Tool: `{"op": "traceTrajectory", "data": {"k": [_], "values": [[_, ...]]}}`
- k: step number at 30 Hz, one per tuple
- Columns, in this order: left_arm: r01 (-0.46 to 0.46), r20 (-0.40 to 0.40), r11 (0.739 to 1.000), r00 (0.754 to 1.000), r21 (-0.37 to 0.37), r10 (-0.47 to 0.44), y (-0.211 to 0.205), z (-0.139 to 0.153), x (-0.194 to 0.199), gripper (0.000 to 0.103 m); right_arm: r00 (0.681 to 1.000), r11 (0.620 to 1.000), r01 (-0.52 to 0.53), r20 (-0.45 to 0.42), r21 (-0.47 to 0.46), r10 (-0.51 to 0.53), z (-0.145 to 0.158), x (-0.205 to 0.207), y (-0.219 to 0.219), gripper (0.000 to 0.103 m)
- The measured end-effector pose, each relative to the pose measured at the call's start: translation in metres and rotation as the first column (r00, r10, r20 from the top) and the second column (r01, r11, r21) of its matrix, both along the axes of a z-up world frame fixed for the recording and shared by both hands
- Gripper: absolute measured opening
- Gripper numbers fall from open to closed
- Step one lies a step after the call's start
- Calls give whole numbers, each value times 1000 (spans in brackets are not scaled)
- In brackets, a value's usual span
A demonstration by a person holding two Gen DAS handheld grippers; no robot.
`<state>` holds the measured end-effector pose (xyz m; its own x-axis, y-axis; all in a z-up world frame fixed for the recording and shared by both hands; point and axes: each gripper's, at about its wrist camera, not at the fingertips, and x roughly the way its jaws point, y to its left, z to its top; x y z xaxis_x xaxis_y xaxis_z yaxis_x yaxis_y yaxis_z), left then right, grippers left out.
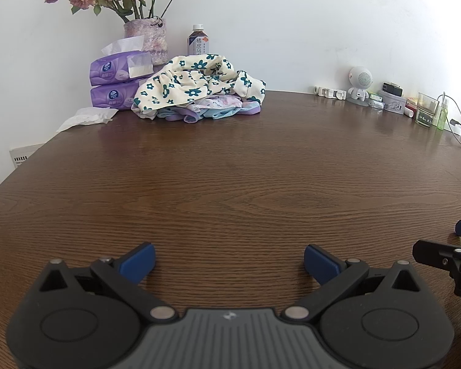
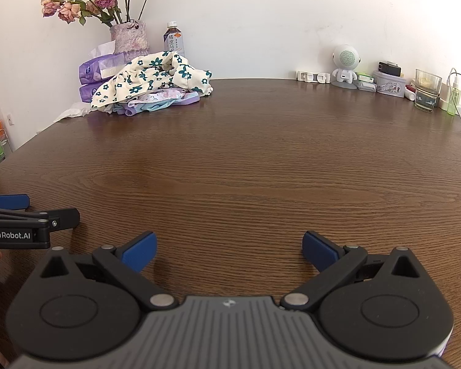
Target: Fold clothes
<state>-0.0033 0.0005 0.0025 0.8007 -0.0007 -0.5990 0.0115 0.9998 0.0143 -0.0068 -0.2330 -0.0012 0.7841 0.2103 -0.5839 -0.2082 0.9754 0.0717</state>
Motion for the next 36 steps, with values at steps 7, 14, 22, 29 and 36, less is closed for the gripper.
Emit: {"op": "traceTrajectory", "data": {"k": [7, 14, 22, 29, 36], "values": [[2, 0, 1000, 1000, -1, -2, 0, 0, 0, 103, 1000, 1000, -1, 2, -2, 1, 1, 0, 1, 103], [5, 2, 1000, 1000, -5, -5, 0, 0, 0, 103, 1000, 1000, -3, 7, -9, 3, 2, 0, 2, 103], [5, 3, 1000, 1000, -6, -5, 0, 0, 0, 103, 1000, 1000, -4, 11, -9, 4, 2, -1, 2, 103], [9, 3, 1000, 1000, -4, -9, -1, 0, -1, 103, 1000, 1000, -5, 15, -4, 5, 2, -2, 0, 103], [12, 4, 1000, 1000, -6, -12, -2, 0, -1, 103, 1000, 1000, -6, 20, -4, 6, 2, -1, 0, 103]]}}
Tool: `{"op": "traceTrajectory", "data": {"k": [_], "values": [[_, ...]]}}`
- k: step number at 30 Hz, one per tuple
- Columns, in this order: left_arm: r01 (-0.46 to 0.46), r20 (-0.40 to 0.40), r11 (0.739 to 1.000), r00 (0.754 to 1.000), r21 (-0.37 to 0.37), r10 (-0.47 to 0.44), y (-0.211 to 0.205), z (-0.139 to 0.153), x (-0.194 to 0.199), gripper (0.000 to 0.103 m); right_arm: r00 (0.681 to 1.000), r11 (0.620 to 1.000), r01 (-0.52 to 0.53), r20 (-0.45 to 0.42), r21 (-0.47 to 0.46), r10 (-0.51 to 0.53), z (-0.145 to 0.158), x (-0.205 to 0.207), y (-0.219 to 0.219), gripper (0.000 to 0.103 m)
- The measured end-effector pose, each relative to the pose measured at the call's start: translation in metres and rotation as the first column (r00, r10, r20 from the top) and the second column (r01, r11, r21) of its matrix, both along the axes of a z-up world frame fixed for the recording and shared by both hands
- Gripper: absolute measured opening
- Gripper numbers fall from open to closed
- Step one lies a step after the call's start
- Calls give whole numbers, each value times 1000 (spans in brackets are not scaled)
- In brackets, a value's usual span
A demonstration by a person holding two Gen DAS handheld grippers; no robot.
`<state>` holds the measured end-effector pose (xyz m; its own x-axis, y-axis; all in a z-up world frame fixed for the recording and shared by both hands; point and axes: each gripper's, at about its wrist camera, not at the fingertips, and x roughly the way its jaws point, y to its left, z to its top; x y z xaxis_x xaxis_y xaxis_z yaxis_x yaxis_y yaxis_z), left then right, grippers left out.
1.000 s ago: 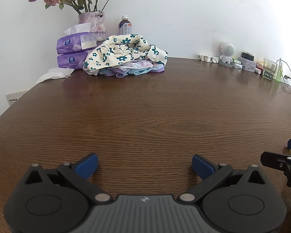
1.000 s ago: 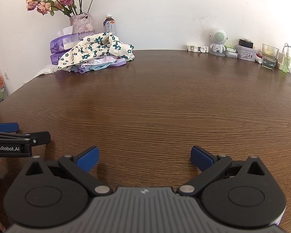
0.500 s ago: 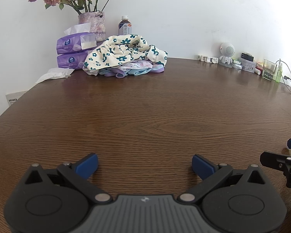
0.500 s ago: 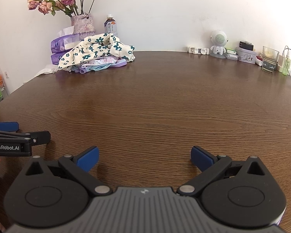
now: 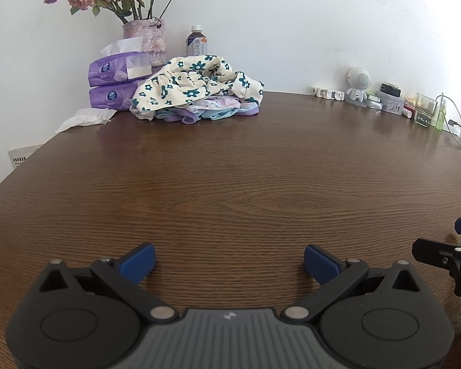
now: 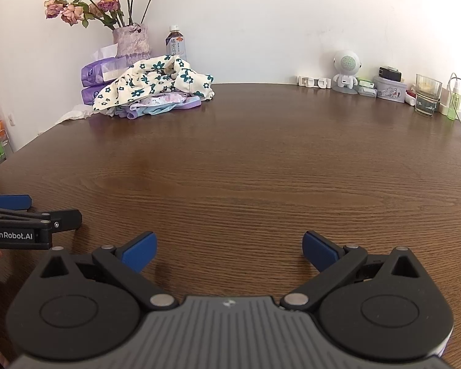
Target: Fold clothes
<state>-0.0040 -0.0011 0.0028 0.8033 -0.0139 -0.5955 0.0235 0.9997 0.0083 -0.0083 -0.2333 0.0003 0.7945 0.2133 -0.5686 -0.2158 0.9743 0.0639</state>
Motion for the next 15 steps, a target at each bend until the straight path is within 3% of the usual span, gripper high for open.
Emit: {"op": "traceTrajectory", "data": {"k": [15], "values": [[1, 2, 1000, 1000, -1, -1, -1, 0, 0, 103, 1000, 1000, 2, 7, 2, -2, 0, -1, 0, 103]]}}
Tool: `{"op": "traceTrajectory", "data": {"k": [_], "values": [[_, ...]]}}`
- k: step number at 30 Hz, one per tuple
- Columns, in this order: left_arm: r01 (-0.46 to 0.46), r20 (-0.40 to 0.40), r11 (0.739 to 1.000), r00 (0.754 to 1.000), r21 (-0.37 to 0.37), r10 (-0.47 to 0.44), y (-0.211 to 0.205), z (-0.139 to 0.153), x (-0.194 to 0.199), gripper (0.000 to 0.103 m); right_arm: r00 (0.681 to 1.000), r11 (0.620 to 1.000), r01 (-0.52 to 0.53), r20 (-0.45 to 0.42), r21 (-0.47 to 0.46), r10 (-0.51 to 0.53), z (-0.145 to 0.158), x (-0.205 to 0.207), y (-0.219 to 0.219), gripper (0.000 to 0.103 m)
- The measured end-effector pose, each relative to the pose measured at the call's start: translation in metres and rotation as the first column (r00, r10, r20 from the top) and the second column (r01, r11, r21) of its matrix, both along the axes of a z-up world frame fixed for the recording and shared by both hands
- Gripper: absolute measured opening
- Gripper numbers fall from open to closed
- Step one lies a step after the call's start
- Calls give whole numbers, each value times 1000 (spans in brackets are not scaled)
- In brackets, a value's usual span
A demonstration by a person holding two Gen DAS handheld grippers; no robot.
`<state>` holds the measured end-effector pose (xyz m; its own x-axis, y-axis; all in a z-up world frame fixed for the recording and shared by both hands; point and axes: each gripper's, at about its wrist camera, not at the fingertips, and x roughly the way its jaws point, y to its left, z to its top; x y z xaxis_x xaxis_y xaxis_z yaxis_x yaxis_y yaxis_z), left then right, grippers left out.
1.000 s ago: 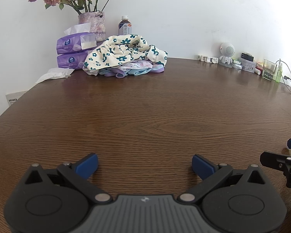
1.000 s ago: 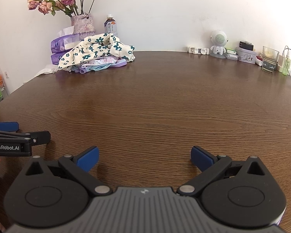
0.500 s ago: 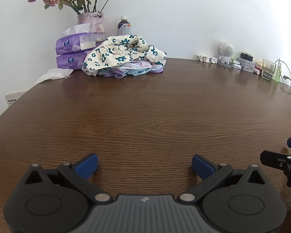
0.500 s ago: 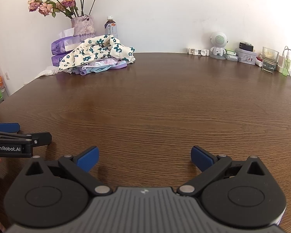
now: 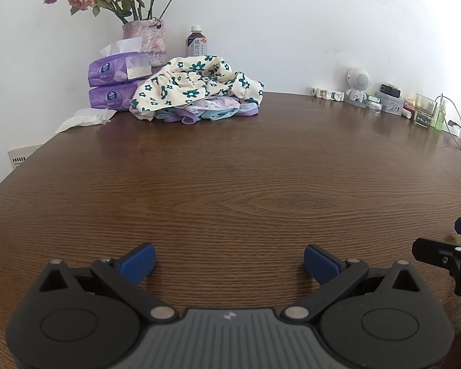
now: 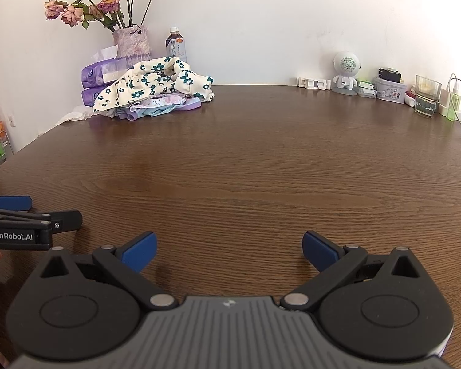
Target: Fold clothes
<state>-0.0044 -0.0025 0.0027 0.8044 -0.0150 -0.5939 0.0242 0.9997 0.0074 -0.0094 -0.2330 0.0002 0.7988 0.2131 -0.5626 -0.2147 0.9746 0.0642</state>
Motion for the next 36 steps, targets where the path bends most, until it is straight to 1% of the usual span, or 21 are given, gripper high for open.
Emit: {"op": "traceTrajectory", "data": {"k": [36], "values": [[2, 7, 1000, 1000, -15, -2, 3, 0, -1, 103, 1000, 1000, -7, 8, -5, 7, 1, -1, 0, 103]]}}
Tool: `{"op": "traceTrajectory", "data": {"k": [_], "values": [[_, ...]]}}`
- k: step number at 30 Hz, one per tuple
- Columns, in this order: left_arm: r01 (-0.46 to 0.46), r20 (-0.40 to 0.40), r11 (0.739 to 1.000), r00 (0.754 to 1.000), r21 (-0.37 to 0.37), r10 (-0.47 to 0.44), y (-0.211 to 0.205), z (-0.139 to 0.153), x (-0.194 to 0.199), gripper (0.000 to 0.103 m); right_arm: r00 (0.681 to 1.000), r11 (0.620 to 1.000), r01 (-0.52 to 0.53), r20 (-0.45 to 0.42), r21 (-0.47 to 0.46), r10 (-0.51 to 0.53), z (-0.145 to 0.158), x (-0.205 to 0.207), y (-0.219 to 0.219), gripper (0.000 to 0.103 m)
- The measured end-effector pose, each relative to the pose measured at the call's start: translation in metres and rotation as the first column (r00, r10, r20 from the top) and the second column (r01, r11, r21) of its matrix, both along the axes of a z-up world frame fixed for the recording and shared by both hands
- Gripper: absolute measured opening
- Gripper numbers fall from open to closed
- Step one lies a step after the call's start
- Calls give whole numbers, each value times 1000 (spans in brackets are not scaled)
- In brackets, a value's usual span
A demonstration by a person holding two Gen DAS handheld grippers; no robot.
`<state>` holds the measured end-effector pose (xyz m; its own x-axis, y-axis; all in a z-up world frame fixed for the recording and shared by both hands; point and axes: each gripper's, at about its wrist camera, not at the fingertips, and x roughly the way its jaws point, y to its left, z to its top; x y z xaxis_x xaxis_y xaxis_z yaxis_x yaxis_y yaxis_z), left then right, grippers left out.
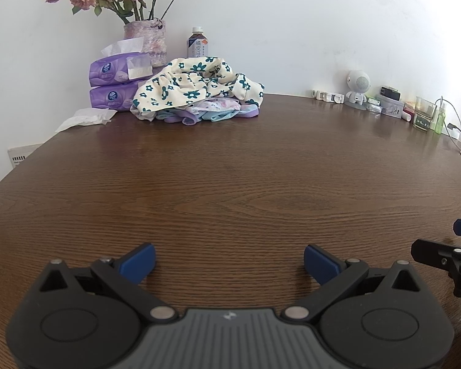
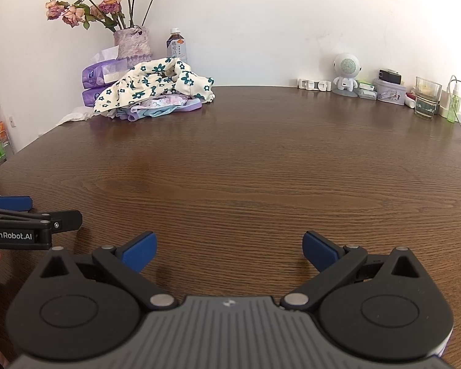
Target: Fold clothes
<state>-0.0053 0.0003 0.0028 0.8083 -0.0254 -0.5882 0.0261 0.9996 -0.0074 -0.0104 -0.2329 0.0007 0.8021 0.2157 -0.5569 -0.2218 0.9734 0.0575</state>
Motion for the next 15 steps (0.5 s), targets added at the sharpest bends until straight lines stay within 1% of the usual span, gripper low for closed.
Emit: {"op": "traceTrajectory", "data": {"k": [7, 15], "values": [[5, 3, 1000, 1000, -24, -5, 3, 1, 1, 103, 1000, 1000, -3, -3, -11, 3, 2, 3, 0, 103], [-10, 24, 999, 1000, -46, 11, 11, 11, 9, 103, 1000, 999, -10, 29, -31, 11, 13, 10, 3, 103]]}}
